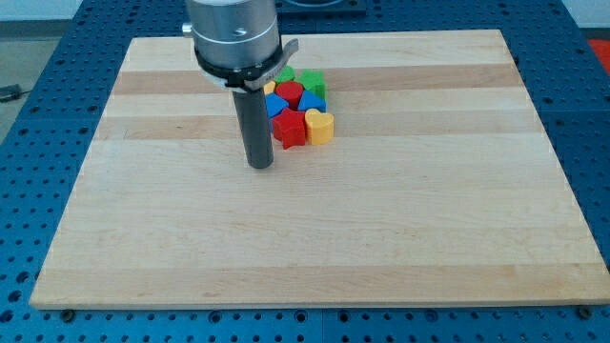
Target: Move the blue cube red star and yellow heart into a group of blocks
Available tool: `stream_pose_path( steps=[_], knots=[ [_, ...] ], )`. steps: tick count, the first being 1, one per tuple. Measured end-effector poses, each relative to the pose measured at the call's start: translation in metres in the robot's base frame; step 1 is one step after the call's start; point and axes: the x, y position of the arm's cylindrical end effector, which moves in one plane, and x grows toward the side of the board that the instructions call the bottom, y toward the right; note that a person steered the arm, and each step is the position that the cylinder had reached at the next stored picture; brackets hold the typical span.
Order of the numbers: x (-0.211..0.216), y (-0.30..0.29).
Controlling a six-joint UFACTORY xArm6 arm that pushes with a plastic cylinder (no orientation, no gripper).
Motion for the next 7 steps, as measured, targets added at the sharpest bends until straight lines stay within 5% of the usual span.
stream_pose_path(
  steps=[7],
  knots=[
    [0.006,0.093]
  ],
)
